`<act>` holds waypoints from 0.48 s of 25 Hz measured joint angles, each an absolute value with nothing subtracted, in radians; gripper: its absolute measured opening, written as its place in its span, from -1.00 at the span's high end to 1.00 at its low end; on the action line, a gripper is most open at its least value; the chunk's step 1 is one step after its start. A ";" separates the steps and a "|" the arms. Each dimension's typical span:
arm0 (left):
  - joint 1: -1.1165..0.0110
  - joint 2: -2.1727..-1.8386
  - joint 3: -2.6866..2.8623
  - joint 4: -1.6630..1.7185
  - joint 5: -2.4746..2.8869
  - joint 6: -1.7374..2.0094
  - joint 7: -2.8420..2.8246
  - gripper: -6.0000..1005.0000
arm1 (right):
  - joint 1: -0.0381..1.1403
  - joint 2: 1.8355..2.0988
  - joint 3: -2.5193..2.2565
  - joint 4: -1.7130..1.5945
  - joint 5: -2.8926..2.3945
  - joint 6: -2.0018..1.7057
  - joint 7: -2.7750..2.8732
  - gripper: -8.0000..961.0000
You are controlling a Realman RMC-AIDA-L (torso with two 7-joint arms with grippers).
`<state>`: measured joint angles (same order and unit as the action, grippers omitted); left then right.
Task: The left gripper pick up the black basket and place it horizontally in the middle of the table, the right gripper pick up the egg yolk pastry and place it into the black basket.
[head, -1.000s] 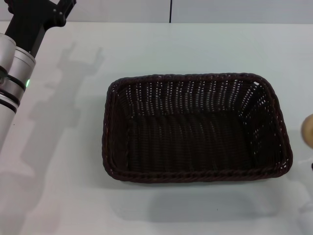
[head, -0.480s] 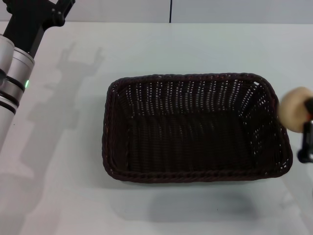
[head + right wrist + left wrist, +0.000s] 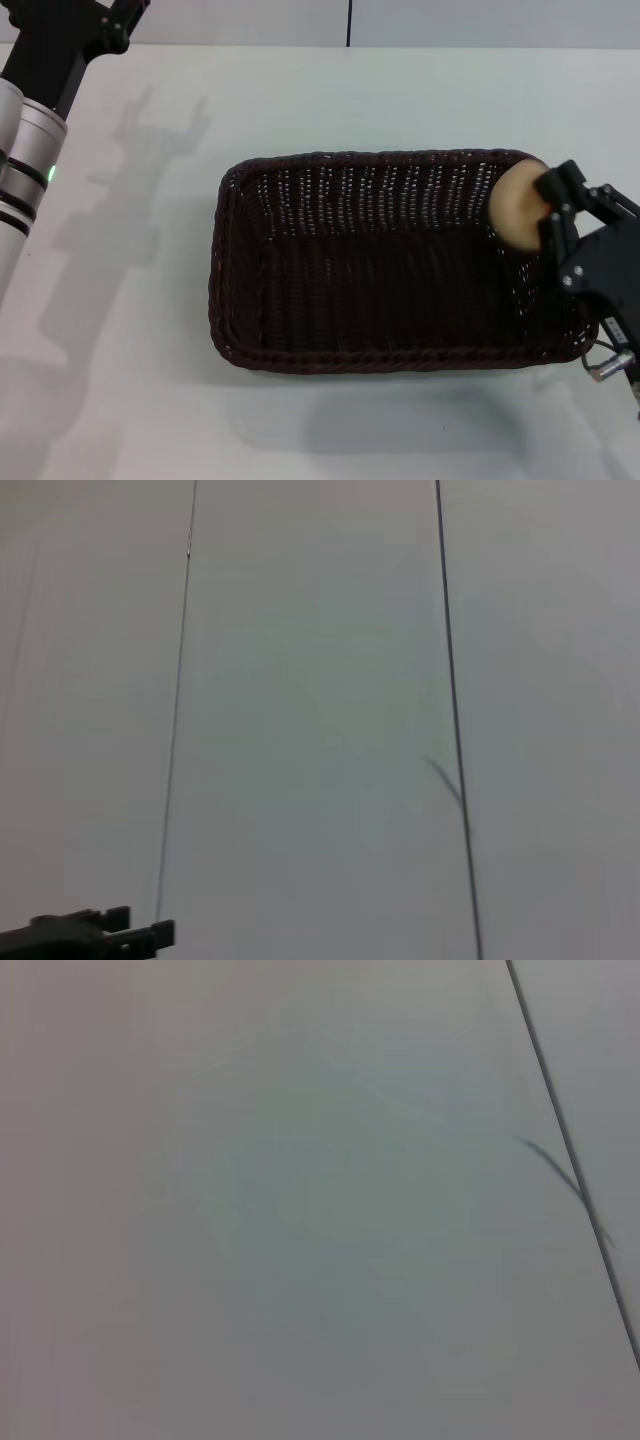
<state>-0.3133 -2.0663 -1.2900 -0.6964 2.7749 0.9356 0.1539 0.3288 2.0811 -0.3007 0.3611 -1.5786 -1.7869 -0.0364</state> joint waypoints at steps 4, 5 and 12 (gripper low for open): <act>-0.312 -2.066 -1.290 -0.699 2.775 0.937 0.156 -0.59 | 0.336 2.080 -0.301 0.353 -1.603 -1.773 -0.010 0.65; -0.312 -2.066 -1.290 -0.699 2.775 0.937 0.157 -0.59 | 0.335 2.080 -0.300 0.352 -1.606 -1.773 -0.010 0.64; -0.305 -2.066 -1.296 -0.689 2.772 0.937 0.157 -0.59 | 0.287 2.080 -0.221 0.345 -1.524 -1.771 -0.008 0.21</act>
<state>-0.3045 -2.0659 -1.2960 -0.6885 2.7715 0.9374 0.1568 0.2869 2.0800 -0.2214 0.3453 -1.5241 -1.7715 -0.0078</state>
